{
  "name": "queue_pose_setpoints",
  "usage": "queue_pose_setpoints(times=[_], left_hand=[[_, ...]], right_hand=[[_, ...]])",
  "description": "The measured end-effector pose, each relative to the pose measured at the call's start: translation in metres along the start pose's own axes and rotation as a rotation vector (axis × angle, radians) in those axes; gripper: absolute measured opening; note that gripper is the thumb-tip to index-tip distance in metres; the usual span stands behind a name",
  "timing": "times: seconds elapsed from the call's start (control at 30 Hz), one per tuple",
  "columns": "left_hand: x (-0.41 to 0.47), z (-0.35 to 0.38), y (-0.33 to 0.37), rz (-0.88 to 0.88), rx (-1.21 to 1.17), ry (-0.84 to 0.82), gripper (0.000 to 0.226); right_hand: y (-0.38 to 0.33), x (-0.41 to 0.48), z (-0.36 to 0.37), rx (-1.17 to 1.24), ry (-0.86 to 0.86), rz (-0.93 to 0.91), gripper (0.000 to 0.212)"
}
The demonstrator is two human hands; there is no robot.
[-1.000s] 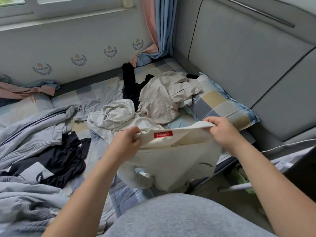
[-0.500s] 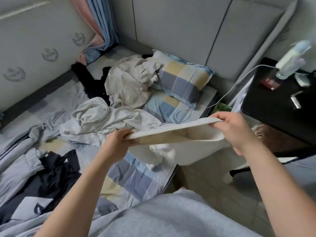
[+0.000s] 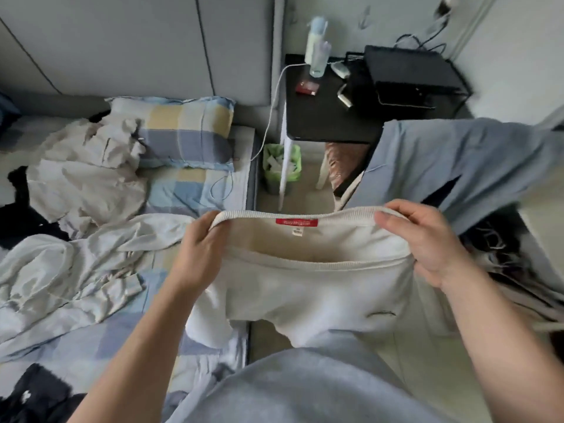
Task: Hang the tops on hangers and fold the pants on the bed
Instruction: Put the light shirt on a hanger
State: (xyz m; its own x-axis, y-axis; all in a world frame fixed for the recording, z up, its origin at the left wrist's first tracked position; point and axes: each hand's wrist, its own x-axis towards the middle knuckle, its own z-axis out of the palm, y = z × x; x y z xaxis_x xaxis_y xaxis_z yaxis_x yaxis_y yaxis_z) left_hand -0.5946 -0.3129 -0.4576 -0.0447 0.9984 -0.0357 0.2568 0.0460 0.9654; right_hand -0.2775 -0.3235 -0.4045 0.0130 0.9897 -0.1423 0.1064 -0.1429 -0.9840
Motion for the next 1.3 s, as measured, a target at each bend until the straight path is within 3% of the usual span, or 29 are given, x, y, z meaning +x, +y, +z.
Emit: queue_pose_setpoints(times=[0.17, 0.27, 0.53, 0.7, 0.87, 1.3], left_hand=[[0.023, 0.102, 0.031, 0.034, -0.052, -0.265, 0.029], [0.036, 0.175, 0.049, 0.064, -0.062, -0.421, 0.029], [0.054, 0.385, 0.119, 0.178, -0.062, -0.708, 0.031], [0.068, 0.504, 0.176, 0.245, -0.079, -0.774, 0.047], [0.093, 0.583, 0.248, 0.356, -0.096, -0.781, 0.063], [0.176, 0.742, 0.513, 0.879, -0.263, -0.858, 0.041]], right_hand=[[0.013, -0.044, -0.089, -0.038, 0.296, 0.045, 0.021], [0.022, -0.069, -0.145, -0.04, 0.457, 0.069, 0.008], [0.033, -0.107, -0.307, 0.004, 0.773, 0.12, 0.041], [0.027, -0.109, -0.393, -0.019, 0.936, 0.109, 0.023], [-0.007, -0.095, -0.463, -0.053, 1.033, 0.035, 0.021], [-0.183, -0.018, -0.62, -0.408, 1.411, -0.358, 0.024]])
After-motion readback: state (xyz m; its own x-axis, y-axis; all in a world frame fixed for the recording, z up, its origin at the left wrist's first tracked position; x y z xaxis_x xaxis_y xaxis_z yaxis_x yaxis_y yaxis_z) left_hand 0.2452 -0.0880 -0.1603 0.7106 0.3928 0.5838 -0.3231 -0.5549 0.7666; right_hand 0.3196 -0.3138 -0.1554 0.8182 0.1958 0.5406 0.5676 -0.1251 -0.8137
